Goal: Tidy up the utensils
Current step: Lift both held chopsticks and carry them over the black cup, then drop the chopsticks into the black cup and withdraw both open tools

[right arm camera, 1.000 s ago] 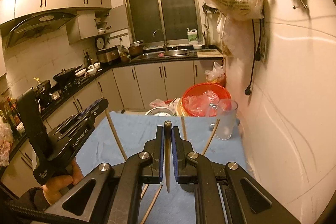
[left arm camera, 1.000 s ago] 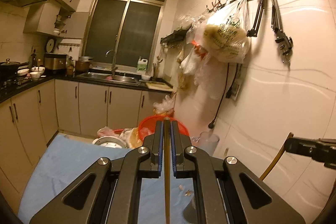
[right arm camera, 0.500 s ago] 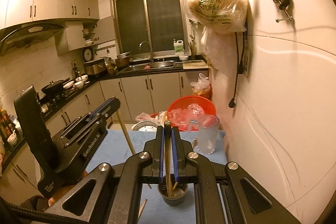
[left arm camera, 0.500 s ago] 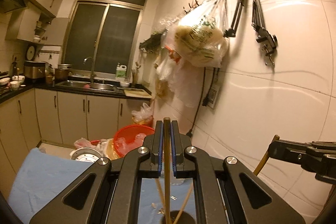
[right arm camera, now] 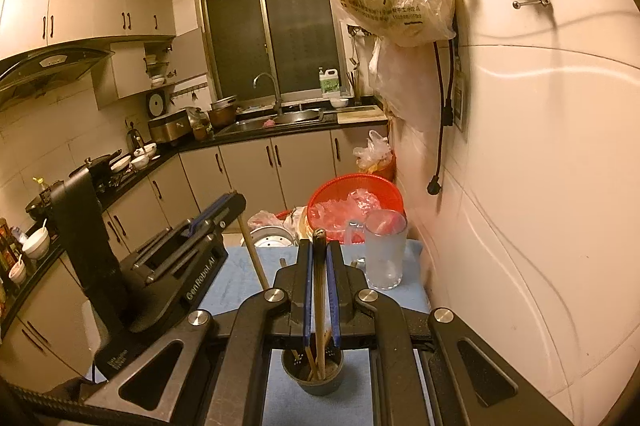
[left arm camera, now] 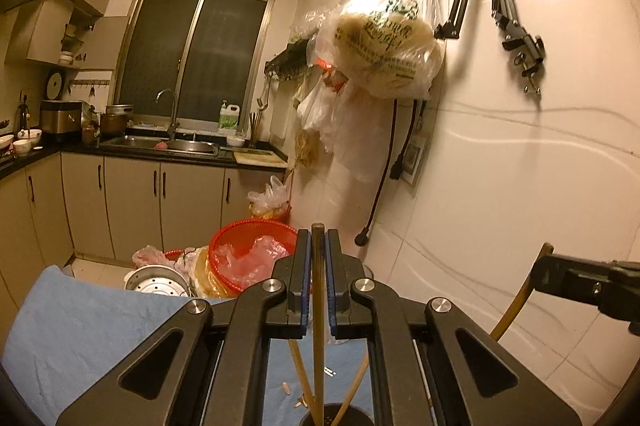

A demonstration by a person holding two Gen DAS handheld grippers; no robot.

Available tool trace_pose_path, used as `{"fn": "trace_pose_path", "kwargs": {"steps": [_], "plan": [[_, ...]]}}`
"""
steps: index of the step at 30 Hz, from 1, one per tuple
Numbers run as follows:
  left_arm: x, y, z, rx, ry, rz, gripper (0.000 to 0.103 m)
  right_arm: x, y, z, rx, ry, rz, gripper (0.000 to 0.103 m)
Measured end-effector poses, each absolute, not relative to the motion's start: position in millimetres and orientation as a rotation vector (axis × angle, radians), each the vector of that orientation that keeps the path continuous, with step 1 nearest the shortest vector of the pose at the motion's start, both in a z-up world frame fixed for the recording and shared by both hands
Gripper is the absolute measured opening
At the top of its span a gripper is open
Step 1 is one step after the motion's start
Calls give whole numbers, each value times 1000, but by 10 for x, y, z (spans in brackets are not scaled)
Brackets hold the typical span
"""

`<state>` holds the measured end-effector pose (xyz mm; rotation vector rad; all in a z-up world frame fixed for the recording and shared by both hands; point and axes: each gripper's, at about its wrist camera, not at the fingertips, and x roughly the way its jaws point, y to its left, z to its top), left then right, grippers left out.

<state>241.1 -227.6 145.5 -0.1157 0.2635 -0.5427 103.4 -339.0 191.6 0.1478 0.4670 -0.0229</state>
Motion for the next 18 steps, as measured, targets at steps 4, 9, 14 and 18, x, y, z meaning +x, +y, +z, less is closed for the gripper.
{"fn": "trace_pose_path", "kwargs": {"steps": [4,9,14,18], "plan": [[2429,-2292,1324,-94,290,-541,6,1080,-3360,1783,148,490,-18,7],[2447,-2270,1162,-85,331,-541,6,1171,-3383,1527,173,547,-23,7],[2464,-2236,1021,-85,381,-542,6,1191,-3372,1320,189,589,-25,7],[2469,-2245,939,-70,427,-551,6,1188,-3372,1222,203,608,-24,8]]}}
